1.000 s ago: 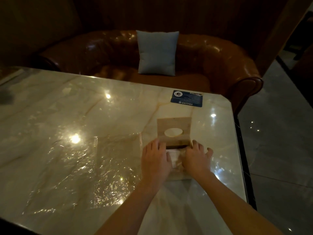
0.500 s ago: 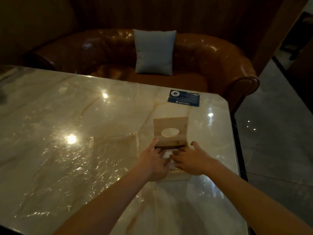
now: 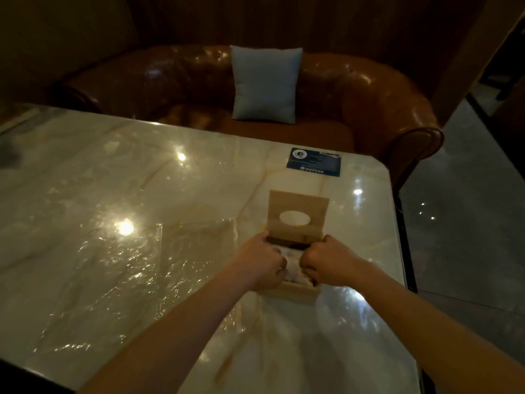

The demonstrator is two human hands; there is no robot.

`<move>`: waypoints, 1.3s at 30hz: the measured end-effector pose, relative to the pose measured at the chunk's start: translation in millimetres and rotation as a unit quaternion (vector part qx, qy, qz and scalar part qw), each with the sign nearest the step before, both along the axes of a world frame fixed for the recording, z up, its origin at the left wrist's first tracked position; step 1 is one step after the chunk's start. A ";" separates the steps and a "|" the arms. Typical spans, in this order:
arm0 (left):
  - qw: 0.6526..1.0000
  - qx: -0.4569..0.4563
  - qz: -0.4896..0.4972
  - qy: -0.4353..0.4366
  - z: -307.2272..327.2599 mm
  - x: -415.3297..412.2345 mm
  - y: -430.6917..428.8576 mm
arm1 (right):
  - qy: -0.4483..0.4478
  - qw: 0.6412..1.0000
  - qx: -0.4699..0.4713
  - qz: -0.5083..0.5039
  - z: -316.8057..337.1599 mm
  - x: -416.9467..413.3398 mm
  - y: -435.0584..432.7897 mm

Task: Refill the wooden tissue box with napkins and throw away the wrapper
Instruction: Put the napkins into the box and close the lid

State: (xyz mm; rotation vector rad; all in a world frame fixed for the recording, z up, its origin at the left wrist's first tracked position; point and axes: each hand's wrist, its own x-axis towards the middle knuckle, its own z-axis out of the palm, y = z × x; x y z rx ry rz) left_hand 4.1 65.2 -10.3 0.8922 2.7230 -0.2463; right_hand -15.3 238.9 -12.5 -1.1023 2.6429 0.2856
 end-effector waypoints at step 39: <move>0.675 0.601 0.423 -0.072 -7.9 -22.4 -20.0 | -0.079 0.745 -0.485 -0.451 4.3 1.5 19.0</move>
